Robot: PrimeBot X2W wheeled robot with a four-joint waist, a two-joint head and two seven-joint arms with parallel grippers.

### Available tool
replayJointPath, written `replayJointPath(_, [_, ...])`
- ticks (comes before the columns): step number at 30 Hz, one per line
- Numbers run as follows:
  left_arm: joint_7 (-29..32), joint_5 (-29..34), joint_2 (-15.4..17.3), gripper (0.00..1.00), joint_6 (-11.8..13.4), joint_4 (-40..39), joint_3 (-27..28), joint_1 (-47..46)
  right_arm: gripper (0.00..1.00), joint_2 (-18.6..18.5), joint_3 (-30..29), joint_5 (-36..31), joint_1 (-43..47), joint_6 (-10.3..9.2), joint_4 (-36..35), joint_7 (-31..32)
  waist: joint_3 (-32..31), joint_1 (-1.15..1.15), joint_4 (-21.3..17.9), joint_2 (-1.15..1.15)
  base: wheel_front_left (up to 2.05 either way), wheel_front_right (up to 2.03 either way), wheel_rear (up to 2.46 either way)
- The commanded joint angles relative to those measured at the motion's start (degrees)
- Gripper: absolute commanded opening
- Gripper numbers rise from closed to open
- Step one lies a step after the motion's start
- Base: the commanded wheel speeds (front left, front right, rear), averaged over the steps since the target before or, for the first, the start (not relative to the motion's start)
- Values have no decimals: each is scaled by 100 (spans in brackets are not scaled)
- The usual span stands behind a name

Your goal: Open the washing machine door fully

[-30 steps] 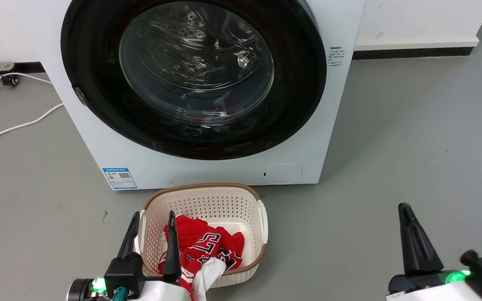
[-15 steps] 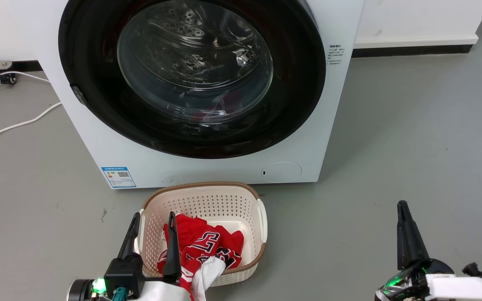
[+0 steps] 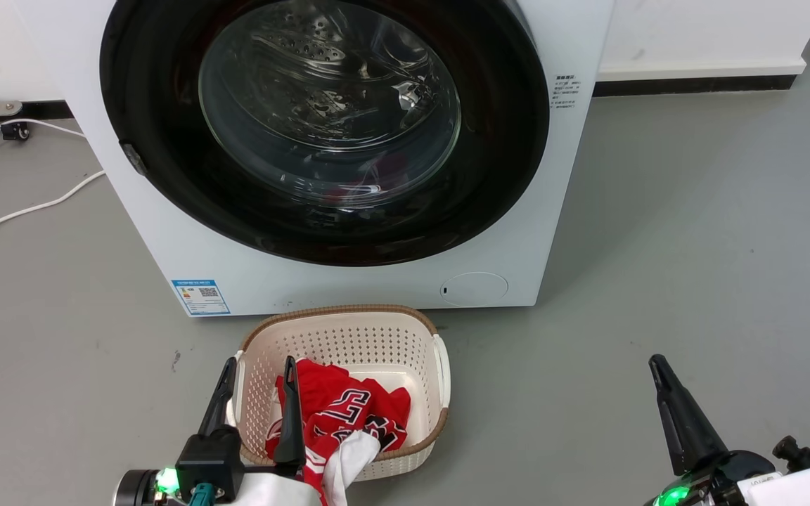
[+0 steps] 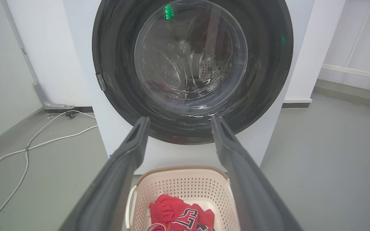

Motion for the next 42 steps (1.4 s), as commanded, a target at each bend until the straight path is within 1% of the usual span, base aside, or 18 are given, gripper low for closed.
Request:
replayJointPath(1, [-17,18,5,100,13,9,0,23,0,40,-26,-66,76,0,19,53,2,0,6,0,0,0,0])
replayJointPath(9, [-17,52,5,100,3,-38,-40,-49,0,131,-274,-212,-8,0,117,72,81,0,51,0,0,0,0])
replayJointPath(17, [-16,55,5,100,-16,-121,-68,-227,0,100,-981,-187,-623,0,644,97,366,0,144,0,0,0,0])
replayJointPath(22, [-17,62,4,100,-32,-249,-110,-455,0,-174,-1357,-338,-1425,0,1014,187,761,0,264,0,0,0,0])
replayJointPath(27, [-17,71,4,100,-30,-318,-174,-809,0,-550,-1736,-266,-2430,0,1509,323,1302,0,425,0,0,0,0])
replayJointPath(28, [-17,71,4,100,-30,-318,-174,-809,0,-550,-1736,-266,-2430,0,1509,323,1302,0,425,0,0,0,0])
replayJointPath(29, [-16,78,5,100,-26,-342,-178,-943,0,-707,-1815,-239,-2867,0,1691,429,1516,0,470,0,0,0,0])
replayJointPath(35, [-16,89,4,100,-57,-399,-227,-1380,0,-1199,-1878,-303,-4181,0,2277,693,2128,0,602,0,0,0,0])
replayJointPath(38, [-16,84,4,100,-45,-431,-260,-1543,0,-1383,-1833,-263,-4790,0,2564,859,2354,0,659,0,0,0,0])
replayJointPath(39, [-16,84,4,100,-45,-431,-260,-1543,0,-1383,-1833,-263,-4790,0,2564,859,2354,0,659,0,0,0,0])
replayJointPath(42, [-16,45,3,100,-16,-463,-321,-1696,0,-1533,-1726,-285,-5402,0,2875,1017,2563,0,728,0,0,0,0])
